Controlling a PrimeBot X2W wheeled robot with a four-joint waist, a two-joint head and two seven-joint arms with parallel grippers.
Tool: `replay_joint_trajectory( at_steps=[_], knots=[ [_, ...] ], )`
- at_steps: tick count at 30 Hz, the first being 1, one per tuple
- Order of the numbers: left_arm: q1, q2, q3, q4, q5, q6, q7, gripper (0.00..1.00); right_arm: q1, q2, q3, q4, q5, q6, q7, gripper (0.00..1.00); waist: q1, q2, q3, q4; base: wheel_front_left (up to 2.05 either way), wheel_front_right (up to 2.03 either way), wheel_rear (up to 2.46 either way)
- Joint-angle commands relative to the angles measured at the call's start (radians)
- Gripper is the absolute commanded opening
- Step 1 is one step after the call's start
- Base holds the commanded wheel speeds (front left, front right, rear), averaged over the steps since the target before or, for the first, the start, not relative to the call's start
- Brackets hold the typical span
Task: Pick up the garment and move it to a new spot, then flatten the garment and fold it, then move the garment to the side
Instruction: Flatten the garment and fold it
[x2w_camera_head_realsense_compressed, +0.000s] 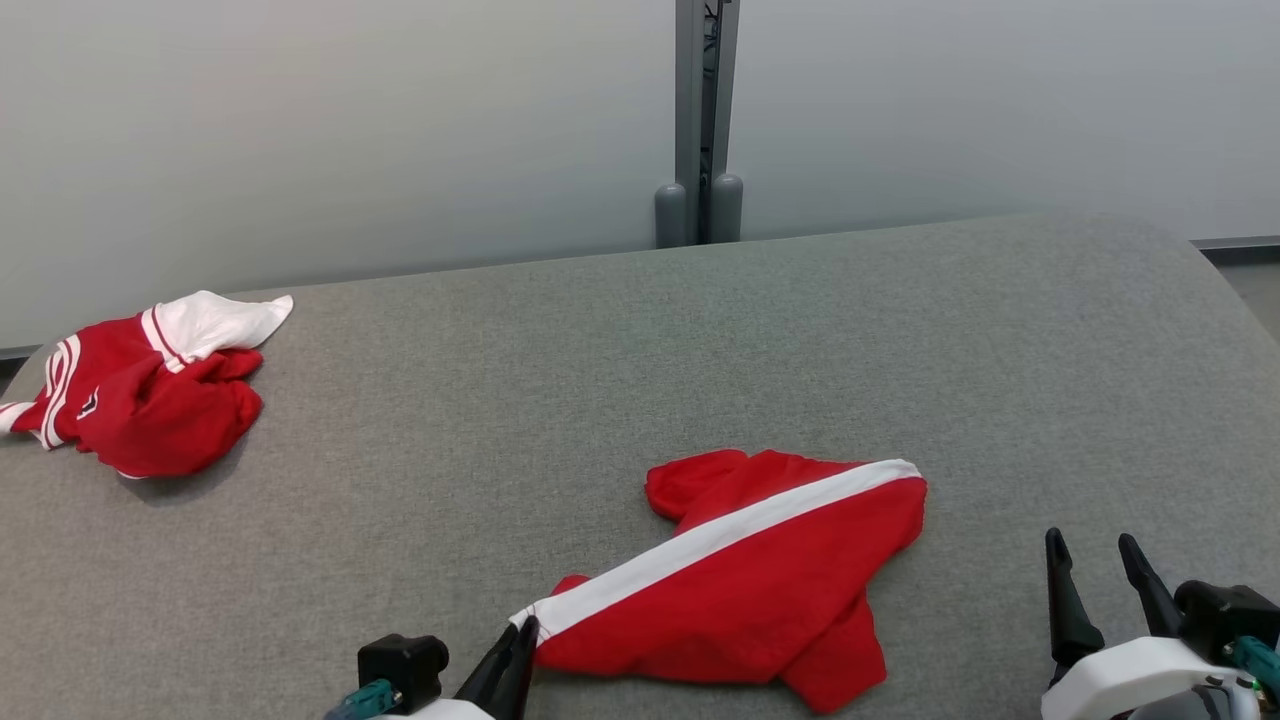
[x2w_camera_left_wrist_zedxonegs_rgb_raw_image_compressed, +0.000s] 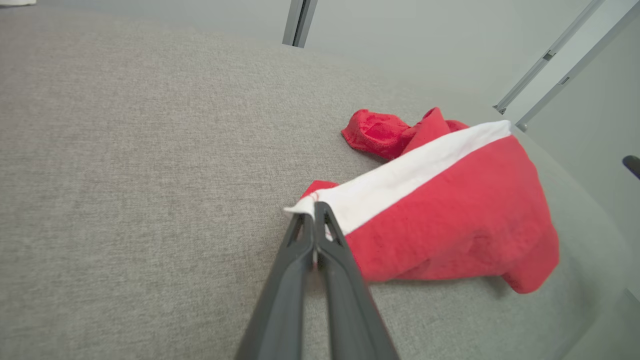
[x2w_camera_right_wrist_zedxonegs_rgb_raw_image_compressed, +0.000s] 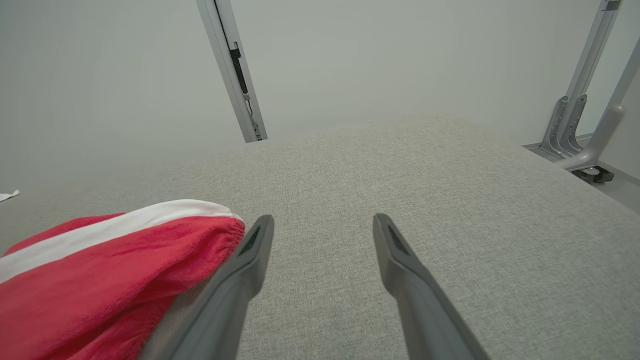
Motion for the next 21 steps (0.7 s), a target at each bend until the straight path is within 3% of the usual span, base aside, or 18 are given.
replay_joint_trajectory(
  at_steps=[1, 11, 21],
  knots=[
    [-0.017, 0.003, 0.004, 0.005, 0.003, 0.001, -0.004, 1.00, 0.003, -0.006, 0.002, 0.001, 0.002, 0.000, -0.002, 1.00, 0.0000, 0.0000, 0.000, -0.001, 0.00, 0.00, 0.00],
    [-0.031, -0.013, 0.041, 0.087, 0.039, -0.009, -0.029, 1.00, 0.003, -0.006, -0.005, -0.017, -0.001, 0.000, -0.002, 1.00, 0.0000, 0.0000, -0.004, 0.001, 0.00, 0.00, 0.00],
    [0.014, -0.004, 0.144, -0.055, 0.173, 0.023, -0.030, 1.00, 0.006, -0.006, -0.007, -0.109, -0.015, 0.000, -0.002, 1.00, 0.0000, 0.0000, -0.021, 0.022, 0.00, 0.00, 0.00]
  ],
)
